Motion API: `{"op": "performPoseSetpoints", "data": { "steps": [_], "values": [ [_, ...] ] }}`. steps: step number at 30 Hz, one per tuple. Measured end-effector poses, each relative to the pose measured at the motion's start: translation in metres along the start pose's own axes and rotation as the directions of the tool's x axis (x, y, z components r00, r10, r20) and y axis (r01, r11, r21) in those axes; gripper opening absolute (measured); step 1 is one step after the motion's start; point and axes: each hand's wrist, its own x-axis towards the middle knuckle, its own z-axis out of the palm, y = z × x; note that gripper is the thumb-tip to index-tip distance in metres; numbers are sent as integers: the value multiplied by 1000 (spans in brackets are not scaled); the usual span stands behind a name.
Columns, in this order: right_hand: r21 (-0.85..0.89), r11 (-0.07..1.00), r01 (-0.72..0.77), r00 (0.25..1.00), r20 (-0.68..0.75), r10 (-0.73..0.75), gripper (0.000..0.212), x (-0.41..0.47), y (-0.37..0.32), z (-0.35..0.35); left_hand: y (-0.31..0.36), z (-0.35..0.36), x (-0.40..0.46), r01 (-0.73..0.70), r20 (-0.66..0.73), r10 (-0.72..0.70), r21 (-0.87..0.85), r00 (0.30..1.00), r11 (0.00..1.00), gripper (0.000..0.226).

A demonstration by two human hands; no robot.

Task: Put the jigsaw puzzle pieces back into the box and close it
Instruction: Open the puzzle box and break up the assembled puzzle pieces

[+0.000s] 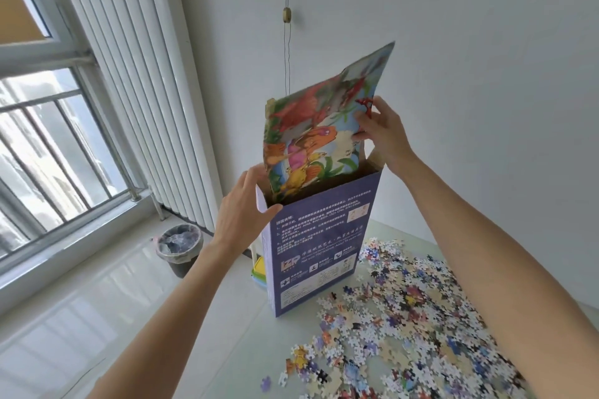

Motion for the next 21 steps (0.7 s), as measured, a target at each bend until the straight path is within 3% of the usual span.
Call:
{"op": "performPoseSetpoints", "data": {
  "steps": [4, 9, 13, 16, 18, 21],
  "values": [
    [-113, 991, -71, 994, 71, 79, 23, 1, 14, 1, 1, 0, 1, 33, -31, -34, -59, 999, 998, 51],
    [-276, 947, -163, 977, 91, 195, 19, -13, 46, -9, 4, -5, 6, 16, -191, -55, -197, 980, 980, 23],
    [-385, 914, -127, 989, 18, 145, 22, -19, 55, -14, 4, -1, 13, 35, -189, -62, -142, 980, 989, 18],
    [-447, 894, 30, 997, -49, -57, 22, -20, 47, -14, 4, 3, 17, 41, -157, -44, -19, 987, 999, 18],
    [-529, 842, 106, 993, 5, -122, 15, -21, 44, -12, 6, 5, 20, 19, -135, -4, 109, 991, 994, 23],
    [-667, 734, 129, 991, 105, -78, 6, -21, 51, -13, 7, 7, 25, -54, -93, 73, 194, 993, 980, 28]
  ]
}}
